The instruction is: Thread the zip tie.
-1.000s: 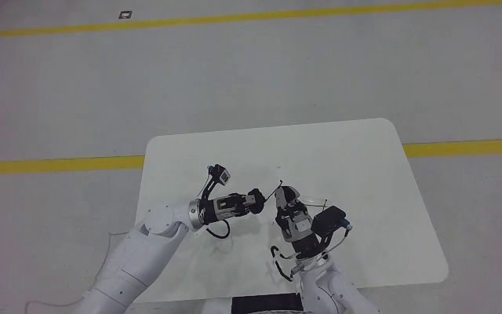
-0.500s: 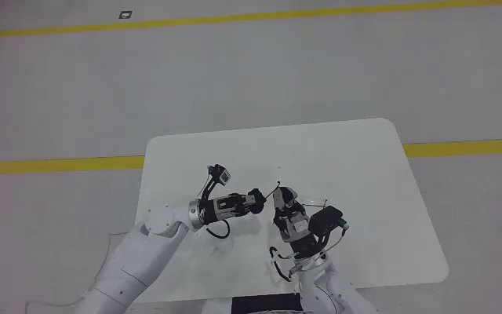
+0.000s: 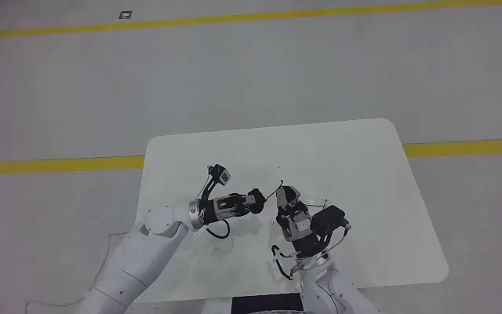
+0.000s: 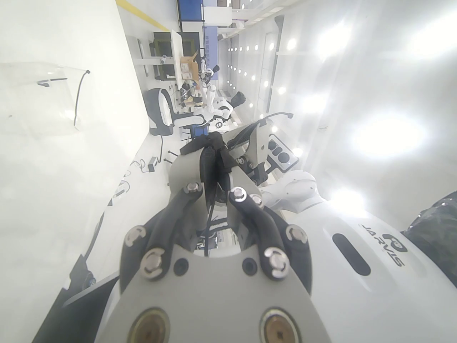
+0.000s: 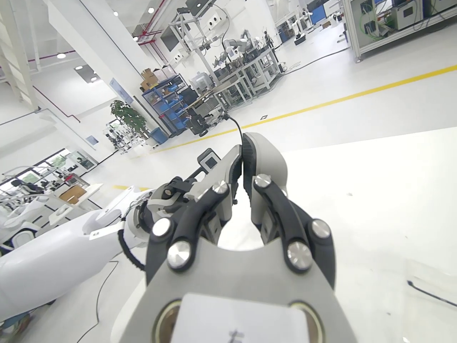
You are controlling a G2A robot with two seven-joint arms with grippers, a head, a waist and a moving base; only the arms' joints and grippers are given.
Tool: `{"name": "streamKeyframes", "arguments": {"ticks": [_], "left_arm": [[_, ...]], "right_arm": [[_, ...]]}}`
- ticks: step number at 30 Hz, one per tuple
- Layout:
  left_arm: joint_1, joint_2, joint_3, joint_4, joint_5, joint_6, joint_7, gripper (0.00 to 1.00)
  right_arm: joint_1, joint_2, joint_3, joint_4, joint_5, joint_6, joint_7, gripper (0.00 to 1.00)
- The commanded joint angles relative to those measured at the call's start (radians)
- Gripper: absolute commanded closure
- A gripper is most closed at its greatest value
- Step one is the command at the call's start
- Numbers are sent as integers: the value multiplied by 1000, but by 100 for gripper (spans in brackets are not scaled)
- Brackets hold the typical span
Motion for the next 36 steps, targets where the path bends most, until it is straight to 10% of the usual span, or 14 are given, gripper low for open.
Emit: {"name": "streamKeyframes", "arguments": {"ticks": [1, 36], "left_arm": [[0, 0, 0, 0, 0, 0, 0, 100], [0, 0, 0, 0, 0, 0, 0, 100]], "right_arm": [[-1, 1, 1, 1, -4, 0, 2, 100], [-16, 12, 19, 1, -61, 13, 18, 100]]}}
